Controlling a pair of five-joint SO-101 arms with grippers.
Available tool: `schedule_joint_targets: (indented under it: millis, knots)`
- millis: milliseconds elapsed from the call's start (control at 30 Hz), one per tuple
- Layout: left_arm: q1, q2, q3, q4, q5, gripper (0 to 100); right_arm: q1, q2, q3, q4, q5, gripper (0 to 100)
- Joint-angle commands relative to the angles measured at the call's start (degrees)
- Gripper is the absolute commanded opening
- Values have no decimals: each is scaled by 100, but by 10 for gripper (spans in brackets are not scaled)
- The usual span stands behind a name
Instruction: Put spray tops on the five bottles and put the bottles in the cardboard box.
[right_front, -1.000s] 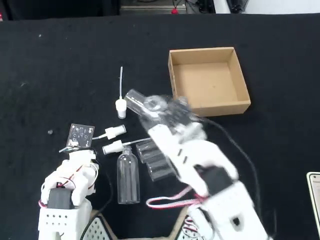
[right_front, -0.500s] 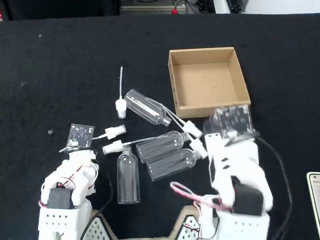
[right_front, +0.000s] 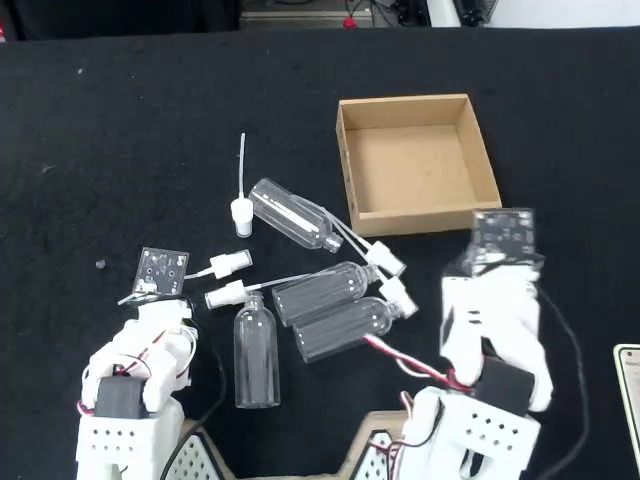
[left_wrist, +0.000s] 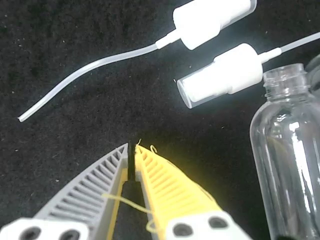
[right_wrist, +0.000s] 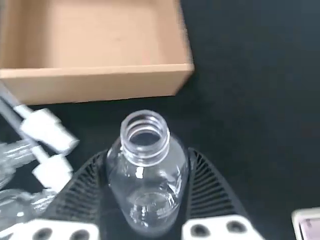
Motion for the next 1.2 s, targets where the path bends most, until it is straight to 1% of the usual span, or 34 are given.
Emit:
schedule_joint_targets:
  millis: [0,100,367,500,567,700,767,867,933,1067,1167]
  knots:
    - [84,-18,119,9,62,30,448,48,-31,-53,-26,18]
    - [75,-18,119,9,53,32,563,48,4,62,-308,18]
    - [84,-18,119,9,62,30,492,48,-48,-53,-325,18]
    - [-286,-18,119,-26,26,32,-88,48,-57,-202,-352,11]
    - [-497,-26,57,-211,18,33,-369,48,-189,-176,-360,9]
    - [-1182,-18,-215,-554,9,33,-352,66,-558,-88,-360,9]
    - [-1499,-18,-479,-545,-264,33,-387,48,-734,114,-369,9]
    - [-1974,-18,-1024,-563,-1178,33,-598,48,-998,334,-369,10]
    - [-2123,-18,-1464,-651,-1477,33,-774,57,-1138,431,-369,10]
    - [-2185,9,-2536,-730,-1002,47,-1240,48,-1165,580,-360,11]
    - [-2000,281,-3284,-765,-756,131,-1433,48,-1068,580,-360,11]
